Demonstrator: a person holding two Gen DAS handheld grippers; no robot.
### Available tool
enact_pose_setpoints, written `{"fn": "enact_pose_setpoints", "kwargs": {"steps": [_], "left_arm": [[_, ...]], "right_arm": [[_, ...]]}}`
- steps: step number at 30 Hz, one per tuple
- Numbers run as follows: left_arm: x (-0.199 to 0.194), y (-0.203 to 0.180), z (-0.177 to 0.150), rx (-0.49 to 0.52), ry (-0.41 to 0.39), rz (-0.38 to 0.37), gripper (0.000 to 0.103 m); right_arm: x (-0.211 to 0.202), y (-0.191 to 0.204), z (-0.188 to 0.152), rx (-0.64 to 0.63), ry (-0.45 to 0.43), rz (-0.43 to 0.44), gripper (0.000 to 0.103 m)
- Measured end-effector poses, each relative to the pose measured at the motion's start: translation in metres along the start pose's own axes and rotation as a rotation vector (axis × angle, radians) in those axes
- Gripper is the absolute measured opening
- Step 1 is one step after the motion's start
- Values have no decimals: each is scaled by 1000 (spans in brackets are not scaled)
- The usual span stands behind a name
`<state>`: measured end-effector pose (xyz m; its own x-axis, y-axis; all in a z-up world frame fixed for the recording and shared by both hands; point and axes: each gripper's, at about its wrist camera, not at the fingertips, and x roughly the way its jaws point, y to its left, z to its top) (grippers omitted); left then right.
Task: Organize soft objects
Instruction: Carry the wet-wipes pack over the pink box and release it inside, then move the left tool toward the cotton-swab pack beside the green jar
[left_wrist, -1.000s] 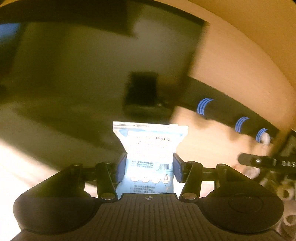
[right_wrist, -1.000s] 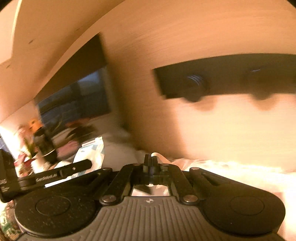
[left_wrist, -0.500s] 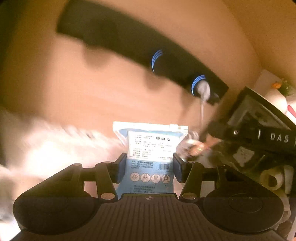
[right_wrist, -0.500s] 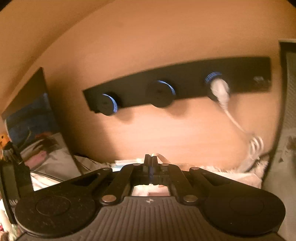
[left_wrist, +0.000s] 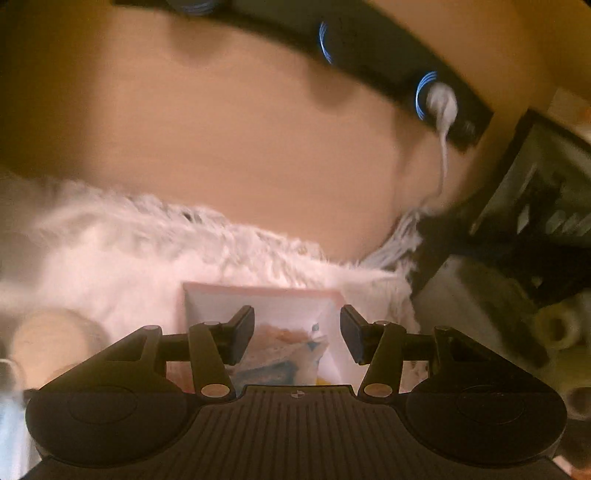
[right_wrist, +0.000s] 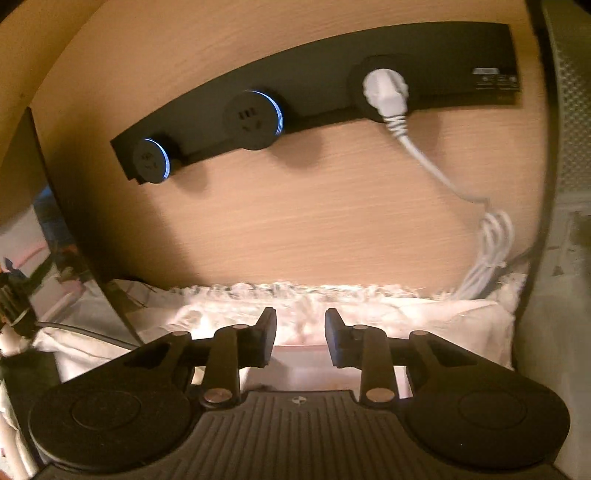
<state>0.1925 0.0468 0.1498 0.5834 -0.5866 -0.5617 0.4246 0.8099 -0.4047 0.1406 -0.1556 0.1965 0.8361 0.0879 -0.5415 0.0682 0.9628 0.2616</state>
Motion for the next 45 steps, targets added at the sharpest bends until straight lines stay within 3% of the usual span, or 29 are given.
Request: {"fn": "enact_pose_setpoints", "kwargs": {"steps": [2,5,7,9,12,15,19,21,24,26,28,32,38,45], "left_arm": [[-22,12,2,-35,-44,2,56],[-62,38,7,-63,-128,23,56],[-94,60,10,-31,-188,95,56],[-123,85,10,24,-248,195,56],[-149,124,5,36,-246,297,56],[-179,166,-14,-103,-255,387,56],[-206,199,-38,-185,-232,460,56],[-209,209,-46,-187,-186,455,56],[-200,213,-62,-193,-100,451,56],[-193,210,-72,-191,-48,409,56],[-182,202,-80,-170,-23,405,56],[-174,195,-89,-194,-25,388,56],[-174,199,-67,-203,-100,509,56],[-150,247,-47,-270,12,523,56]], "right_arm": [[-2,1,-6,17,3,-8,31],[-5,7,-16,33,-4,-28,43],[-7,14,-24,37,-5,-42,56],[-5,26,-34,4,-3,-59,57],[0,50,-53,-59,2,-73,58],[4,75,-76,-140,33,-43,58],[11,109,-107,-234,59,-23,59],[10,125,-119,-268,61,29,60],[6,147,-137,-321,18,79,72],[4,160,-149,-334,27,146,79],[8,173,-162,-371,69,220,80],[27,190,-187,-424,196,270,79],[34,192,-210,-506,222,232,79],[21,183,-210,-502,211,164,79]]}}
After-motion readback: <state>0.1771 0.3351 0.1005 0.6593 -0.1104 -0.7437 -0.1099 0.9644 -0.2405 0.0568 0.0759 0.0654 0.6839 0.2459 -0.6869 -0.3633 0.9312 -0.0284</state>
